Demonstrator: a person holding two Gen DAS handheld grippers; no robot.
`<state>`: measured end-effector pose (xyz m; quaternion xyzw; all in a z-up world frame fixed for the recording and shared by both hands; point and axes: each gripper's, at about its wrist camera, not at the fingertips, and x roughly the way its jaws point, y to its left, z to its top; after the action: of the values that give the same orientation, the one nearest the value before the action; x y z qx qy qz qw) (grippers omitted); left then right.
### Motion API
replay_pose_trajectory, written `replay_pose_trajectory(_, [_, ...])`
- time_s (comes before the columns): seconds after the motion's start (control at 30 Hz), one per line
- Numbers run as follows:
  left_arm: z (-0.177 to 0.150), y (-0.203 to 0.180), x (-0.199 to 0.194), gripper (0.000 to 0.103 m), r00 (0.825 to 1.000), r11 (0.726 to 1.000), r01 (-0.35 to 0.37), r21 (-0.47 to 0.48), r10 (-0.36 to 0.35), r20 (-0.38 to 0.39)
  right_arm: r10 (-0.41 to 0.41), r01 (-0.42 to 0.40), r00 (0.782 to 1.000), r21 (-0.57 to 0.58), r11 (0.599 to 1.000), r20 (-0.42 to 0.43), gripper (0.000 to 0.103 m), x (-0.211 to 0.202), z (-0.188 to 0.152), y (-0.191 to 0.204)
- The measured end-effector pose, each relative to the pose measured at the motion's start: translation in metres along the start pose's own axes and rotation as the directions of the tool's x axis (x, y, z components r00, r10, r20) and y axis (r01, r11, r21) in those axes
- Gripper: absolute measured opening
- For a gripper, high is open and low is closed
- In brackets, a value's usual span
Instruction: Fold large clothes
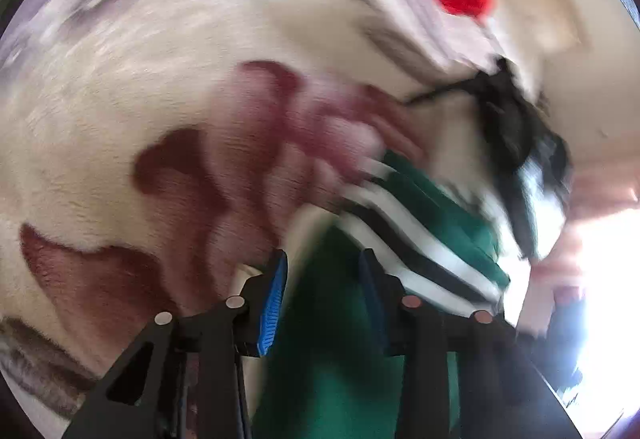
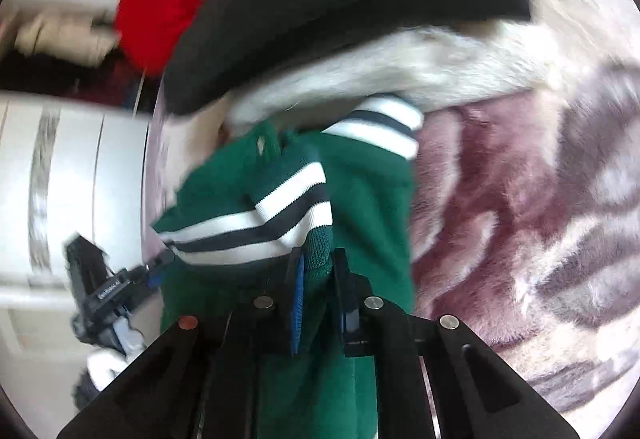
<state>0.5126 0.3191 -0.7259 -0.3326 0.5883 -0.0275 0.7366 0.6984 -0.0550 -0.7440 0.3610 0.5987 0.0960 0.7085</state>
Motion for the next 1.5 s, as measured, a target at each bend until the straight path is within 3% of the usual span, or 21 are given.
replay_pose_trajectory(0.1, [0.001, 0.002, -0.013, 0.033, 0.996, 0.996, 0.091, 0.0, -0.091, -0.012, -0.045, 0.043, 0.997, -0.029, 0.999, -0.061, 0.016, 0.014, 0.007, -0.002])
replay_pose_trajectory(0.17, [-0.01, 0.001, -0.032, 0.038, 0.987, 0.986, 0.16, 0.037, -0.16, -0.002, -0.012, 0.009, 0.993, -0.023, 1.0, -0.121, 0.028, 0.018, 0.012, -0.002])
replay_pose_trajectory(0.2, [-0.019, 0.002, -0.042, 0.044, 0.982, 0.98, 0.191, 0.058, -0.191, 0.001, 0.017, -0.019, 0.991, -0.015, 1.0, -0.132, 0.057, 0.021, 0.014, 0.001])
replay_pose_trajectory(0.23, [-0.032, 0.006, -0.055, 0.066, 0.978, 0.976, 0.206, 0.069, -0.207, 0.012, 0.058, -0.059, 0.99, -0.006, 0.998, -0.127, 0.089, 0.017, 0.015, -0.004])
replay_pose_trajectory(0.27, [-0.042, 0.006, -0.066, 0.071, 0.975, 0.974, 0.218, 0.068, -0.22, 0.028, 0.094, -0.096, 0.988, -0.004, 0.995, -0.123, 0.1, 0.013, 0.011, -0.009])
replay_pose_trajectory(0.3, [-0.055, 0.012, -0.077, 0.071, 0.967, 0.967, 0.249, 0.062, -0.252, 0.043, 0.114, -0.115, 0.986, -0.004, 0.993, -0.126, 0.103, 0.013, 0.008, -0.012])
replay_pose_trajectory(0.4, [-0.103, 0.038, -0.099, 0.071, 0.959, 0.961, 0.276, -0.015, -0.274, 0.075, 0.159, -0.158, 0.962, 0.025, 0.987, -0.221, 0.103, 0.042, 0.006, -0.027])
replay_pose_trajectory(0.53, [-0.178, 0.078, -0.11, 0.071, 0.935, 0.922, 0.34, -0.186, -0.31, 0.171, 0.194, -0.192, 0.93, 0.036, 0.981, -0.312, 0.103, 0.11, 0.009, -0.034])
replay_pose_trajectory(0.7, [-0.233, 0.094, -0.077, 0.072, 0.937, 0.893, 0.331, -0.304, -0.272, 0.22, 0.322, -0.308, 0.908, 0.094, 0.947, -0.269, 0.103, 0.156, 0.022, -0.017])
replay_pose_trajectory(0.77, [-0.245, 0.092, -0.056, 0.072, 0.928, 0.873, 0.359, -0.328, -0.298, 0.223, 0.349, -0.339, 0.908, 0.085, 0.937, -0.232, 0.091, 0.163, 0.022, -0.006])
replay_pose_trajectory(0.8, [-0.248, 0.089, -0.047, 0.072, 0.929, 0.871, 0.358, -0.336, -0.297, 0.222, 0.357, -0.345, 0.907, 0.09, 0.934, -0.226, 0.064, 0.165, 0.02, -0.004])
replay_pose_trajectory(0.83, [-0.249, 0.082, -0.035, 0.072, 0.914, 0.857, 0.396, -0.331, -0.333, 0.231, 0.366, -0.349, 0.907, 0.114, 0.93, -0.209, 0.053, 0.166, 0.017, -0.003])
replay_pose_trajectory(0.9, [-0.248, 0.074, -0.022, 0.072, 0.915, 0.856, 0.394, -0.335, -0.332, 0.227, 0.376, -0.349, 0.916, 0.185, 0.919, -0.137, 0.043, 0.157, 0.006, -0.011])
replay_pose_trajectory(1.0, [-0.231, 0.061, -0.023, 0.073, 0.93, 0.896, 0.35, -0.274, -0.296, 0.219, 0.369, -0.348, 0.929, 0.287, 0.892, -0.02, 0.036, 0.127, -0.029, -0.024])
replay_pose_trajectory(1.07, [-0.211, 0.06, -0.027, 0.073, 0.929, 0.901, 0.355, -0.25, -0.309, 0.205, 0.345, -0.348, 0.935, 0.4, 0.848, 0.081, 0.035, 0.096, -0.073, -0.042])
replay_pose_trajectory(1.17, [-0.173, 0.047, -0.031, 0.073, 0.945, 0.935, 0.319, -0.157, -0.303, 0.122, 0.296, -0.351, 0.936, 0.567, 0.746, 0.19, 0.035, 0.055, -0.172, -0.068])
replay_pose_trajectory(1.2, [-0.163, 0.04, -0.034, 0.073, 0.953, 0.947, 0.297, -0.119, -0.287, 0.095, 0.283, -0.344, 0.938, 0.6, 0.722, 0.198, 0.035, 0.048, -0.2, -0.072])
replay_pose_trajectory(1.27, [-0.15, 0.028, -0.04, 0.073, 0.969, 0.968, 0.246, -0.04, -0.245, 0.037, 0.292, -0.334, 0.938, 0.704, 0.626, 0.186, 0.036, 0.051, -0.271, -0.082])
replay_pose_trajectory(1.33, [-0.147, 0.017, -0.05, 0.073, 0.977, 0.978, 0.21, 0.005, -0.21, 0.019, 0.289, -0.308, 0.943, 0.767, 0.562, 0.167, 0.048, 0.066, -0.309, -0.083])
replay_pose_trajectory(1.37, [-0.15, 0.015, -0.055, 0.075, 0.98, 0.98, 0.199, 0.008, -0.199, 0.02, 0.272, -0.298, 0.947, 0.774, 0.559, 0.168, 0.05, 0.07, -0.318, -0.086])
replay_pose_trajectory(1.5, [-0.186, 0.003, -0.088, 0.075, 0.991, 0.993, 0.119, 0.008, -0.12, 0.067, 0.271, -0.266, 0.955, 0.743, 0.614, 0.119, 0.066, 0.051, -0.311, -0.105])
